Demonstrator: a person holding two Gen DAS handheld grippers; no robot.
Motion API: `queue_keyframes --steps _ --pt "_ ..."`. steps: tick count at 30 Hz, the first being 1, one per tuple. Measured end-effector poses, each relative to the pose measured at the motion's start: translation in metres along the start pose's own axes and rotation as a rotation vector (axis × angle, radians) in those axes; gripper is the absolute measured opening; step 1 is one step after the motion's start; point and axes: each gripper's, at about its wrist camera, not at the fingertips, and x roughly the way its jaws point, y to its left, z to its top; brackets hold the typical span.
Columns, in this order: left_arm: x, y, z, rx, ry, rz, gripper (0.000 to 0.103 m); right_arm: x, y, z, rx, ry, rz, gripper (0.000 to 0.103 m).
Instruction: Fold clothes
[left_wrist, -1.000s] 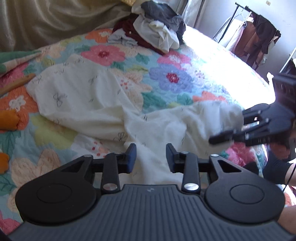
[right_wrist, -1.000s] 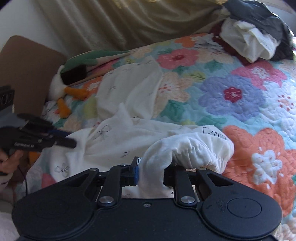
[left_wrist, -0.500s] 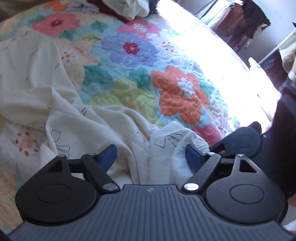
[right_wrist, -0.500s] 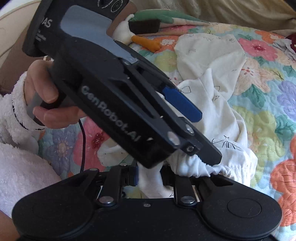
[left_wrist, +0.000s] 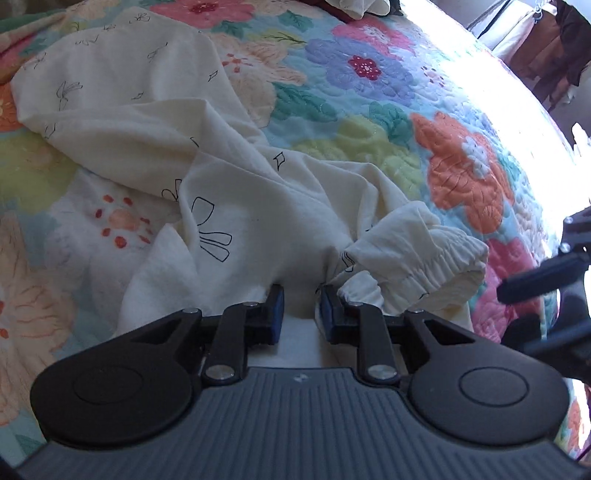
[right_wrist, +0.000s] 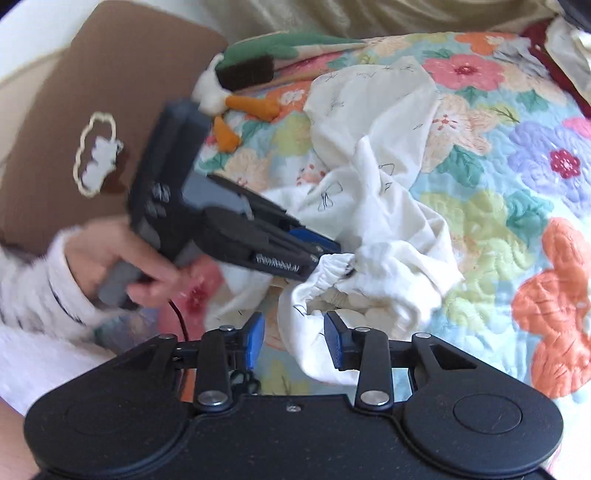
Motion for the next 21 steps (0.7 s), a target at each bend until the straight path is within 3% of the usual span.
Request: queue_keyframes --steps 1,4,6,8,11,13,17,21 --pt "0.0 0.004 -0.001 -0.021 0.001 -0.015 0.022 0.0 -0.004 0.003 0.024 -0.002 -0.064 0.043" --pt "-0.003 0.008 -0.002 -0.042 -0.002 -0.029 0.022 0.006 -0.038 0.005 0.181 -0.006 -0.145 0.05" --pt "-0.003 0.006 -0.002 -0.038 -0.002 -0.026 0.022 0.014 -0.071 -0.003 0.388 0.008 -0.126 0.055" --pt "-0.003 0.004 -0.002 -0.033 -0.001 -0.021 0.022 0.023 -0.098 -0.012 0.587 0.02 -0.091 0.067" --pt "-0.003 0.003 -0.002 -0.031 0.0 -0.019 0.022 0.036 -0.119 -0.021 0.788 0.007 -0.03 0.067" --pt "-0.003 0.004 -0.002 -0.03 0.002 -0.02 0.019 0.037 -0.121 -0.019 0.829 -0.031 0.011 0.067" --pt "-0.003 0.005 0.0 -0.012 0.006 -0.007 0.014 0.036 -0.112 -0.004 0.78 -0.085 0.024 0.067" --pt "0.003 0.006 0.001 0.006 0.033 0.001 0.013 0.048 -0.112 -0.002 0.767 -0.05 0.062 0.067"
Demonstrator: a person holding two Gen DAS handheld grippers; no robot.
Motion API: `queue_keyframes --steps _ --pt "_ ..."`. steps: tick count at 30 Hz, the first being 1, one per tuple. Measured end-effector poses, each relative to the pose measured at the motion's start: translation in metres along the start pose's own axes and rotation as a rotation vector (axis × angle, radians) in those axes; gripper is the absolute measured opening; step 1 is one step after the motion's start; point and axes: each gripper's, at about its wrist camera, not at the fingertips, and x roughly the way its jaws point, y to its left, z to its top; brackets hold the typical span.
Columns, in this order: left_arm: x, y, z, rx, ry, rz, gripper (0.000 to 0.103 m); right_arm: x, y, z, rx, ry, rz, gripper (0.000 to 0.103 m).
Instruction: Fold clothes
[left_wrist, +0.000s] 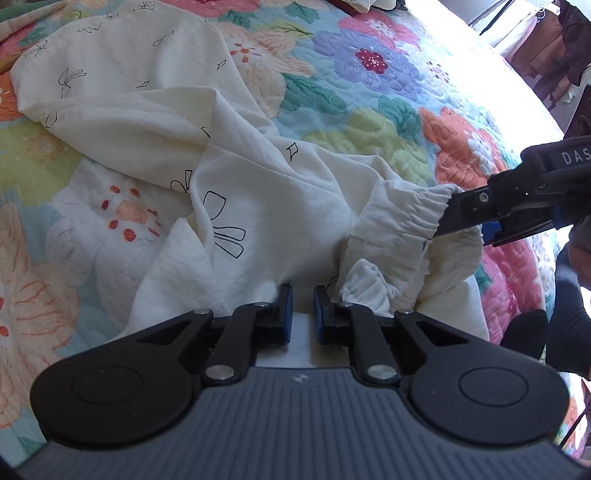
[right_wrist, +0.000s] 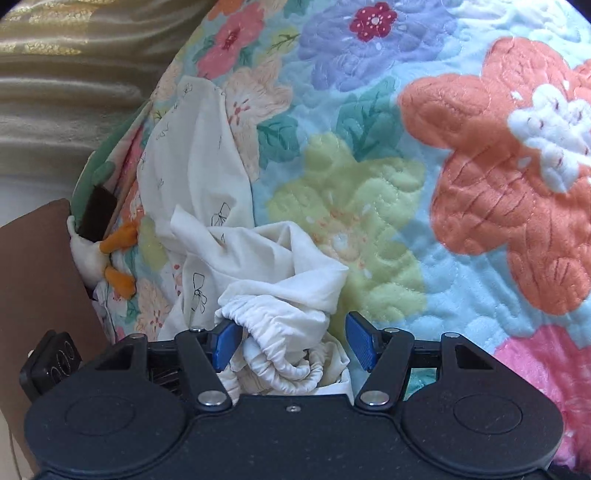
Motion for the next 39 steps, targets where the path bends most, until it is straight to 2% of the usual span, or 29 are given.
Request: queue_keyframes --steps 1,2,3,5,7,9,10,13,17,19,21,22,23,24,25,26,27,28,30,32,34,39 --pt "-0.001 -0.001 0.001 0.011 0.009 0.0 0.013 0.002 0.0 -0.001 -0.007 0.007 0.012 0.054" --pt "-0.007 -0.001 0.003 0.014 0.004 0.0 0.013 0.004 -0.001 -0.002 -0.014 0.015 0.024 0.027" --pt "-0.014 -0.002 0.005 0.018 -0.001 0.001 0.013 0.005 0.004 -0.002 -0.074 0.013 -0.013 0.023" --pt "-0.037 -0.003 0.015 0.031 -0.067 0.005 0.024 0.002 0.023 -0.007 -0.259 -0.029 -0.107 0.02" --pt "-0.063 0.008 0.031 -0.042 -0.172 -0.012 0.054 -0.002 0.046 -0.018 -0.469 -0.083 -0.199 0.02" --pt "-0.077 0.019 0.05 -0.072 -0.28 -0.004 0.058 -0.003 0.073 -0.034 -0.702 -0.129 -0.299 0.019" --pt "-0.076 0.021 0.064 -0.072 -0.292 0.025 0.062 -0.003 0.085 -0.043 -0.817 -0.145 -0.339 0.019" --pt "-0.045 0.017 0.11 -0.015 -0.2 0.124 0.064 -0.006 0.102 -0.059 -0.989 -0.161 -0.347 0.019" --pt "0.014 0.01 0.144 0.065 -0.089 0.236 0.066 -0.011 0.116 -0.078 -1.162 -0.18 -0.34 0.019" --pt "0.047 0.013 0.152 0.073 0.002 0.293 0.091 -0.013 0.116 -0.085 -1.226 -0.187 -0.355 0.019" --pt "0.071 0.019 0.154 0.087 0.032 0.388 0.092 -0.014 0.116 -0.089 -1.249 -0.187 -0.371 0.019" --pt "0.078 0.022 0.153 0.096 0.015 0.388 0.099 -0.014 0.116 -0.089 -1.245 -0.183 -0.38 0.019" --pt "0.078 0.024 0.152 0.092 -0.018 0.374 0.098 -0.015 0.116 -0.088 -1.233 -0.182 -0.385 0.019" --pt "0.075 0.027 0.151 0.084 -0.056 0.361 0.09 -0.017 0.116 -0.087 -1.22 -0.181 -0.388 0.019" --pt "0.071 0.027 0.151 0.088 -0.08 0.343 0.062 -0.019 0.117 -0.085 -1.206 -0.179 -0.392 0.019" --pt "0.067 0.027 0.15 0.092 -0.103 0.326 0.044 -0.02 0.117 -0.085 -1.202 -0.18 -0.391 0.02" --pt "0.062 0.026 0.152 0.098 -0.116 0.334 0.009 -0.021 0.116 -0.085 -1.2 -0.181 -0.389 0.02" --pt "0.057 0.026 0.153 0.099 -0.131 0.34 0.002 -0.023 0.116 -0.085 -1.198 -0.181 -0.388 0.02" --pt "0.045 0.028 0.156 0.09 -0.186 0.363 0.002 -0.023 0.115 -0.085 -1.201 -0.187 -0.393 0.02" --pt "0.032 0.03 0.16 0.11 -0.28 0.464 0.002 -0.022 0.113 -0.083 -1.2 -0.193 -0.398 0.02" --pt "0.014 0.033 0.167 0.143 -0.371 0.529 0.002 -0.02 0.111 -0.081 -1.194 -0.192 -0.41 0.018" --pt "-0.032 0.045 0.194 0.085 -0.514 0.516 0.002 -0.022 0.11 -0.072 -1.176 -0.23 -0.477 0.017"
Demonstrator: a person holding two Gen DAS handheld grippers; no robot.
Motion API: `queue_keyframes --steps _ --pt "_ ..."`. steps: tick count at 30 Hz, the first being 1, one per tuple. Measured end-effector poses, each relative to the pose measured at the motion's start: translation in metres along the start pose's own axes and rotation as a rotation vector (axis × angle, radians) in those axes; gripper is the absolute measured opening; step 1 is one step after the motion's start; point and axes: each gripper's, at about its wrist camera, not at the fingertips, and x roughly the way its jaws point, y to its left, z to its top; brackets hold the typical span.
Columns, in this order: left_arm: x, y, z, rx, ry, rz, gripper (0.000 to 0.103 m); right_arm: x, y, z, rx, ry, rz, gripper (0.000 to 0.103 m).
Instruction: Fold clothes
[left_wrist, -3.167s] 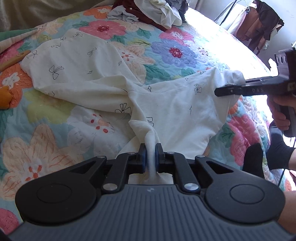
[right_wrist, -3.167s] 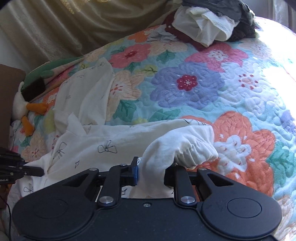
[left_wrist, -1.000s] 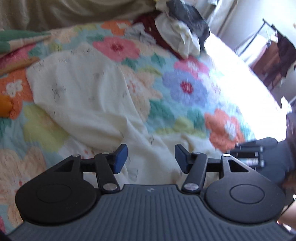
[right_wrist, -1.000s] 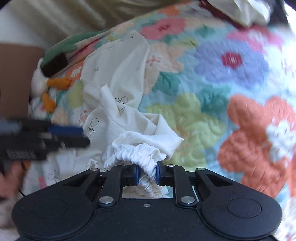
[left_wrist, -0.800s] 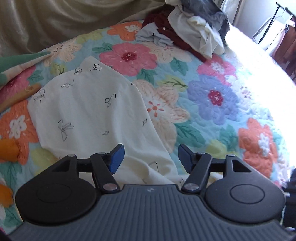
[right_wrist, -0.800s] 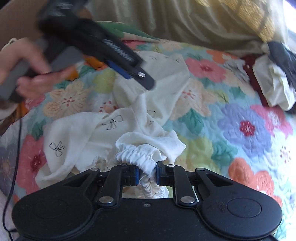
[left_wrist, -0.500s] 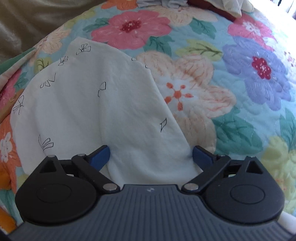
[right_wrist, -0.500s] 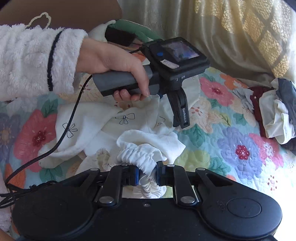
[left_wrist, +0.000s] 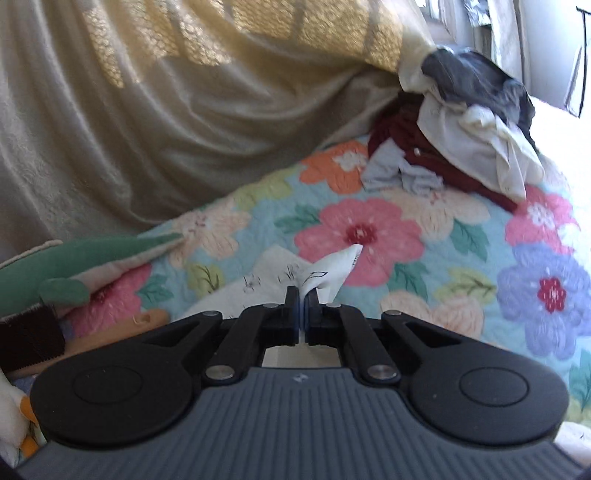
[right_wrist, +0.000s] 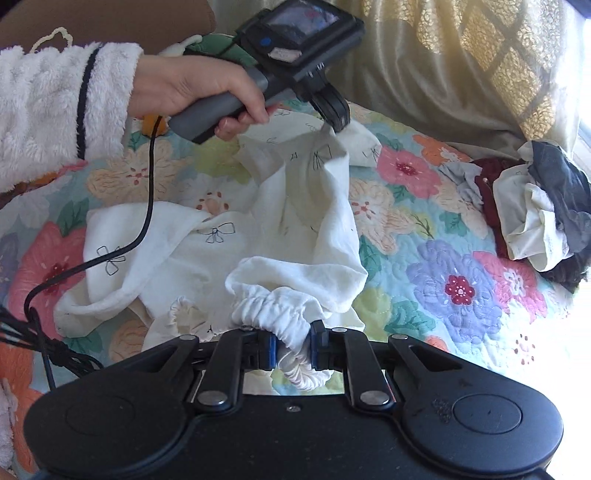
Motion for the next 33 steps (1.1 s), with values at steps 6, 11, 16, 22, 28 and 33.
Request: queue_keyframes --steps 6,11,16,22,28,33 --pt "-0.016 0.009 0.04 -0.08 -0.139 0.105 0.002 0.007 -0.042 0.013 0.073 -0.056 -0.141 0.016" --pt "-0.008 -0.001 0.063 -0.105 -0.18 0.123 0.003 0.023 -0.1 0.025 0.191 -0.135 -0.23 0.016" --pt "0.006 -0.021 0.057 -0.051 -0.076 0.271 0.021 0.035 -0.156 0.012 0.41 -0.288 -0.371 0.029" --pt "-0.026 -0.028 -0.002 0.0 -0.024 0.161 0.05 0.039 -0.174 -0.024 0.69 -0.263 -0.221 0.034" --pt "-0.065 -0.036 -0.062 0.06 0.076 -0.006 0.061 0.047 -0.125 -0.019 0.52 -0.093 -0.103 0.034" --pt "-0.101 -0.025 -0.09 0.139 0.093 -0.061 0.062 0.017 -0.067 -0.005 0.292 -0.052 -0.032 0.042"
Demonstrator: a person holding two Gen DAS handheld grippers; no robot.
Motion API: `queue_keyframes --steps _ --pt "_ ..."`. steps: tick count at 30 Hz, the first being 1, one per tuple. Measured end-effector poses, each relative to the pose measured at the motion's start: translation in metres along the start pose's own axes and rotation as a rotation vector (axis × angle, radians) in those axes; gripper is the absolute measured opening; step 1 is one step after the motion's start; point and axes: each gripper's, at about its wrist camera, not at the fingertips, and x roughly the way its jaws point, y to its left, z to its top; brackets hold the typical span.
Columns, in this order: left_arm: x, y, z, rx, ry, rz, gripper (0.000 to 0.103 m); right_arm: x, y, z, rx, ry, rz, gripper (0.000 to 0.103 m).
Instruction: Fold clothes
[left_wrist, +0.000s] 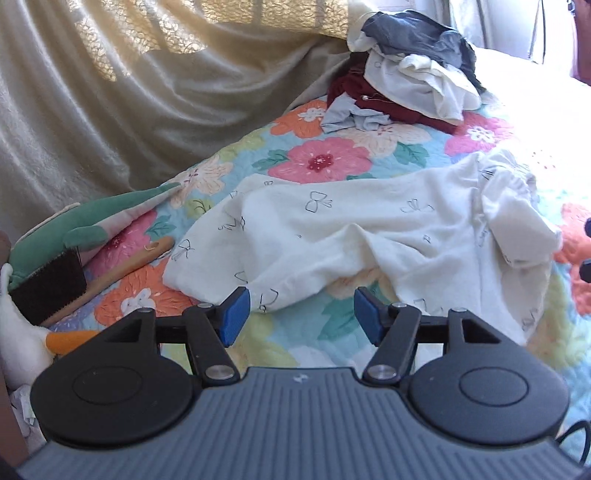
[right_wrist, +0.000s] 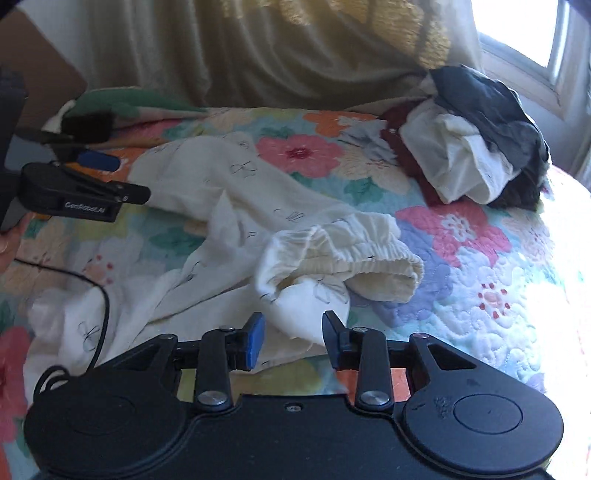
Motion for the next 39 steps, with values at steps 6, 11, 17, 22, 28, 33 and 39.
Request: queue_keyframes --steps 6,11,17,22,28,33,39 --pt "-0.047 0.028 -0.044 0.022 -0.007 -0.032 0.073 -0.03 0.035 0.008 -0.019 -0.032 0.015 0.05" --pt "-0.051 0.034 -0.062 -0.051 0.17 -0.083 0.074 -0.054 0.012 0.018 0.11 0.023 -0.188 0.052" --pt "-0.055 0.009 -0.06 -0.091 0.118 -0.121 0.076 -0.043 0.007 0.02 0.196 0.044 -0.228 0.052" --pt "-0.047 -0.024 -0.062 -0.05 0.169 -0.098 0.076 -0.015 0.037 0.017 -0.069 0.054 -0.205 0.052" --pt "-0.047 -0.04 -0.05 -0.067 0.187 -0.008 0.081 -0.01 0.042 0.005 -0.076 0.102 -0.17 0.053" --pt "-0.056 -0.047 -0.044 -0.09 0.176 0.005 0.083 -0.022 0.042 -0.001 0.027 0.127 -0.122 0.053" --pt "-0.071 -0.044 -0.049 -0.12 0.208 0.005 0.085 -0.049 0.045 -0.011 0.021 0.081 -0.137 0.059"
